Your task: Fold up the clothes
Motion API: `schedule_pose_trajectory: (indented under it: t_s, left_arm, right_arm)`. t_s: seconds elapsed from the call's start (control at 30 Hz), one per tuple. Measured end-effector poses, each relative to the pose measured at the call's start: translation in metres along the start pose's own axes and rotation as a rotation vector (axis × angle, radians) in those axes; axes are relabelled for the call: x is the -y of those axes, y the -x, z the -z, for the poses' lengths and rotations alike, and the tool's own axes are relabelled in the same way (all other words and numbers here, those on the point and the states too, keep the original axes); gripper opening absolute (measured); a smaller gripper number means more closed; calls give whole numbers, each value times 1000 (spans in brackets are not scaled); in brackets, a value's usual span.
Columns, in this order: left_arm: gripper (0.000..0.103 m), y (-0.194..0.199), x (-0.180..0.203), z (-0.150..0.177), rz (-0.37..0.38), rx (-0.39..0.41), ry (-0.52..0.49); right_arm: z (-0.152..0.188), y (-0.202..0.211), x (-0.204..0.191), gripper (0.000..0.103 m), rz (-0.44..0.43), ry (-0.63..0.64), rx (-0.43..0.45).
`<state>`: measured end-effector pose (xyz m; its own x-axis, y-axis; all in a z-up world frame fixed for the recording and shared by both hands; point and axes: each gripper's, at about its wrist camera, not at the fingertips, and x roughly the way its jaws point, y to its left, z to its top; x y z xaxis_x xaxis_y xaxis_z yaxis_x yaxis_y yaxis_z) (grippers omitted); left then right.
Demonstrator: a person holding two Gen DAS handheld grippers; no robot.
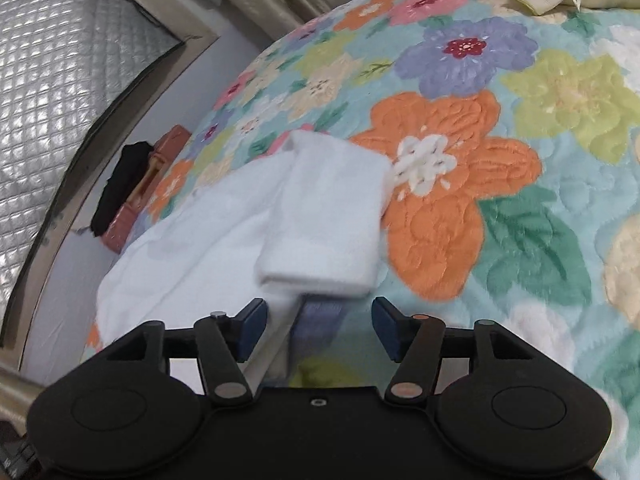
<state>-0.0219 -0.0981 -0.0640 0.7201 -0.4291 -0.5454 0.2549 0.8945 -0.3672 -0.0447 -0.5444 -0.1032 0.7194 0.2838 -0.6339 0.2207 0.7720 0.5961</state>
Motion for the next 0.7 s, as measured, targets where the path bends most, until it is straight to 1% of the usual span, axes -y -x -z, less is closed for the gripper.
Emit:
schedule_pose_trajectory:
  t_s: [0.03,0.1,0.2,0.27,0.3,0.33,0.37,0.43,0.53,0.6,0.67,0.7]
  left_arm:
    - [7,-1,-1,0,-2,1,0]
    - [7,-2,-2,0,-14,5,-2]
    - [8,-5,-3,0,-70,14,-13]
    - [8,-8,-3,0,-106,12,-20]
    - [8,-9,-5,0,-105,10,-13]
    - [8,-11,-6,-1,-104,8,-7]
    - [8,-11,-7,-1,-95,6,0]
    - [8,-8,-5,-1,-43,1,10]
    - [7,-4,-1,-1,35,-6,25]
    - [7,-1,1,-2,88,-11,35]
    - [7,2,3,-2,140,-16,45]
    - [7,3,5,-2,166,-19,49]
  right_arm:
    - [-4,-3,1,69,3,0,10]
    - [-14,-9,4,70,12,0,32]
    - [-26,-13,2,70,56,47,64]
    - [-32,-13,0,70,62,81,82]
    - [-35,-14,-2,63,57,103,80]
    - [-38,-15,-4,32,52,126,78]
    - [-43,-17,-8,15,71,160,62]
    - [-54,-19,-19,12,126,241,30]
    - [-89,-15,-49,10,198,401,31]
    - [-121,-7,-76,9,224,483,78]
    - [-155,5,-106,8,252,558,146]
    - [-171,12,-120,8,249,581,176]
